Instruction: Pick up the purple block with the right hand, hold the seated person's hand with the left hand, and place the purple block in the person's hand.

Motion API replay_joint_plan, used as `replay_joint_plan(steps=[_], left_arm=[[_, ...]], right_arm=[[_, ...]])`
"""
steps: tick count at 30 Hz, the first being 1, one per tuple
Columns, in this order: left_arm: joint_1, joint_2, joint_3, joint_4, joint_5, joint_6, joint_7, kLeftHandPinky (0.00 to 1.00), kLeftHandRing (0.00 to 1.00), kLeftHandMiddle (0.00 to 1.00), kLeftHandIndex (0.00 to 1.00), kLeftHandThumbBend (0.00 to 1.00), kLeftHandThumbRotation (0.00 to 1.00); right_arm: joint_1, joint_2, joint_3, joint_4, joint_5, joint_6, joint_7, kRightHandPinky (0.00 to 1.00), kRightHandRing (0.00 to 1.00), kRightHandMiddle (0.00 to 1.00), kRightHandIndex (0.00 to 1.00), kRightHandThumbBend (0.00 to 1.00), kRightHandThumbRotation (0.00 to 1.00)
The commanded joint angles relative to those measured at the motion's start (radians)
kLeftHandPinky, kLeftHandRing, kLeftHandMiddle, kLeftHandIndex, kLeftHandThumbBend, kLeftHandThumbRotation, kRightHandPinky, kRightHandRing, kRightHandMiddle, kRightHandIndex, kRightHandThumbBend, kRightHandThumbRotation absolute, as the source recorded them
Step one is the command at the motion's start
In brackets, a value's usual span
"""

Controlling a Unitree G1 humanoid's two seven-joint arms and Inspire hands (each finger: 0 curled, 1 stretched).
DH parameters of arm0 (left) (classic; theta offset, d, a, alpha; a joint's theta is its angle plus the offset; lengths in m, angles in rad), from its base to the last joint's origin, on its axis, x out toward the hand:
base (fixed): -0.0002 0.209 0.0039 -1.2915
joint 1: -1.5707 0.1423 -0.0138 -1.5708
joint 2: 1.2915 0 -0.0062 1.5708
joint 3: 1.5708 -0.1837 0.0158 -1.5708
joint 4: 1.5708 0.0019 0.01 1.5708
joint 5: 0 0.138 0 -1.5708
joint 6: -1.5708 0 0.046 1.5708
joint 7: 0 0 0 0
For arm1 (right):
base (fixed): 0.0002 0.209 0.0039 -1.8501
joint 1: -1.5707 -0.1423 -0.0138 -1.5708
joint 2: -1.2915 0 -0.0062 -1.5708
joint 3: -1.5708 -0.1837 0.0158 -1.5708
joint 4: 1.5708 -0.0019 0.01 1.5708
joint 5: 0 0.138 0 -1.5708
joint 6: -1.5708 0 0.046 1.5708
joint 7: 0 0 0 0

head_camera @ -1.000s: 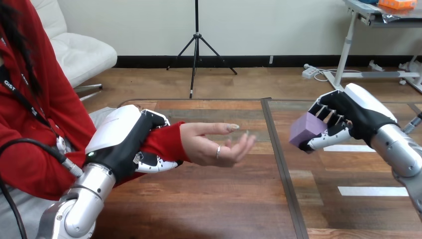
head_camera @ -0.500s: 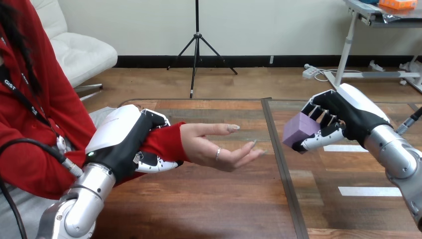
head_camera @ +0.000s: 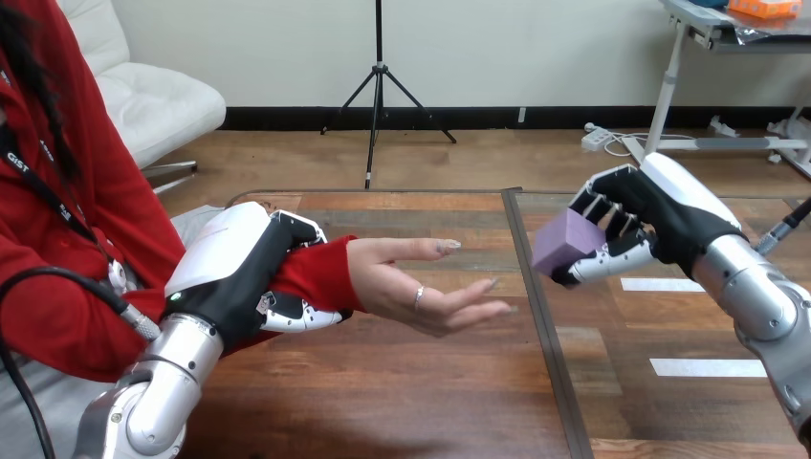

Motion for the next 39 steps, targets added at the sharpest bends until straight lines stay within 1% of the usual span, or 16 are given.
replay_joint_plan(steps=[1, 9, 24, 34, 39], left_arm=[[-0.15, -0.038, 0.032, -0.11, -0.037, -0.013, 0.021, 0.21, 0.27, 0.36, 0.36, 0.61, 0.0], [-0.149, -0.041, 0.029, -0.105, -0.035, -0.013, 0.02, 0.21, 0.27, 0.36, 0.36, 0.61, 0.0], [-0.166, -0.053, 0.016, -0.078, -0.023, -0.013, 0.022, 0.21, 0.27, 0.36, 0.36, 0.63, 0.0], [-0.195, -0.075, 0.004, -0.038, -0.023, -0.014, 0.026, 0.21, 0.26, 0.35, 0.36, 0.62, 0.0], [-0.212, -0.087, -0.003, -0.027, -0.013, -0.015, 0.034, 0.21, 0.26, 0.36, 0.36, 0.61, 0.0]], right_arm=[[-0.026, 0.021, -0.042, -0.126, 0.035, 0.023, 0.004, 0.35, 0.38, 0.44, 0.48, 0.71, 0.0], [-0.007, 0.024, -0.039, -0.196, 0.043, 0.051, 0.02, 0.33, 0.38, 0.44, 0.49, 0.7, 0.0], [0.016, 0.048, -0.035, -0.306, 0.048, 0.095, 0.045, 0.3, 0.35, 0.43, 0.48, 0.7, 0.0], [0.024, 0.071, -0.03, -0.372, 0.045, 0.13, 0.069, 0.3, 0.35, 0.43, 0.48, 0.7, 0.0], [0.026, 0.081, -0.028, -0.395, 0.042, 0.136, 0.078, 0.3, 0.35, 0.43, 0.48, 0.7, 0.0]])
